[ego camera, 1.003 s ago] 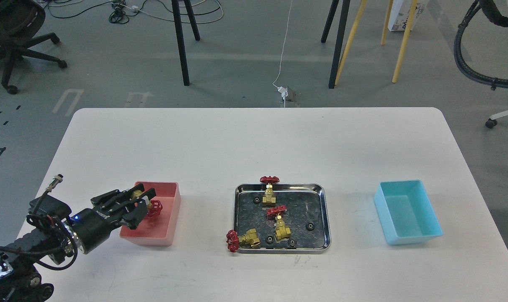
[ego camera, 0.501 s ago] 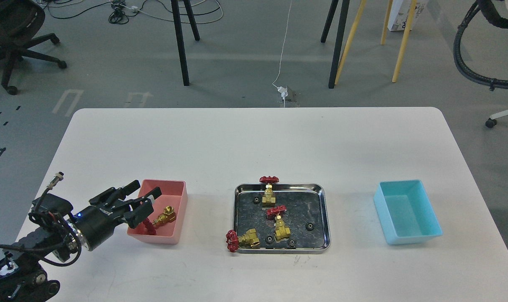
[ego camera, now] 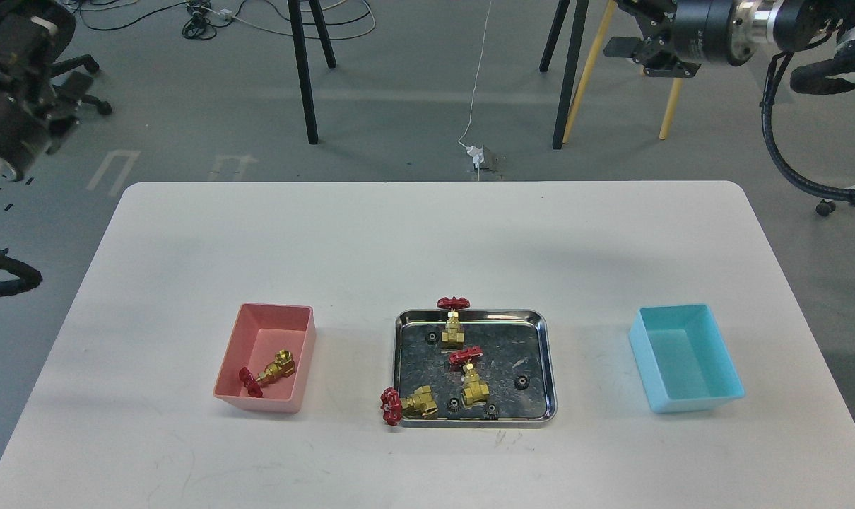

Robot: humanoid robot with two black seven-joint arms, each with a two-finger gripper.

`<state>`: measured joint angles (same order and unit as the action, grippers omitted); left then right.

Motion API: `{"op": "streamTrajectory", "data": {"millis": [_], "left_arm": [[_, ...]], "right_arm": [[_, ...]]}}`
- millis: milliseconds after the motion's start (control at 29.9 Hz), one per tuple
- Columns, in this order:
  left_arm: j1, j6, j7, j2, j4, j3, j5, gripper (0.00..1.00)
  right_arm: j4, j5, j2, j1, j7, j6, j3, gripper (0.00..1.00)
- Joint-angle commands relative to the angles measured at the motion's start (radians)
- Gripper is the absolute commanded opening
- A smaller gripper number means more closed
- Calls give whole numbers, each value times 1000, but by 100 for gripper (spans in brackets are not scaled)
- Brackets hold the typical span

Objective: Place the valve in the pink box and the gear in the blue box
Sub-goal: 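Reach the right gripper into the tray and grasp a dark gear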

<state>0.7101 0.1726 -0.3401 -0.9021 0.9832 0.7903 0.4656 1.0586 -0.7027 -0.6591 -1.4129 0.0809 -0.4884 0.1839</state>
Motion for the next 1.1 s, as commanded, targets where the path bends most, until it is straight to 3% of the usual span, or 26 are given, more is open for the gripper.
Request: {"op": "streamTrajectory", "data": {"millis": [0, 234, 368, 802, 1070], "left_arm": [[100, 68, 1, -26, -116, 3, -129, 99], [287, 85, 10, -58, -267, 1, -147, 99], [341, 84, 33, -84, -273, 0, -145, 99], [382, 59, 33, -90, -274, -13, -133, 99], [382, 62, 33, -92, -307, -13, -134, 99]], "right_arm": [[125, -286, -16, 70, -75, 0, -6, 99], [317, -860, -28, 222, -263, 0, -67, 98], [319, -1038, 24, 229, -320, 0, -188, 98], [222, -1175, 251, 261, -329, 0, -360, 98], [172, -1238, 294, 315, -331, 0, -362, 96]]}}
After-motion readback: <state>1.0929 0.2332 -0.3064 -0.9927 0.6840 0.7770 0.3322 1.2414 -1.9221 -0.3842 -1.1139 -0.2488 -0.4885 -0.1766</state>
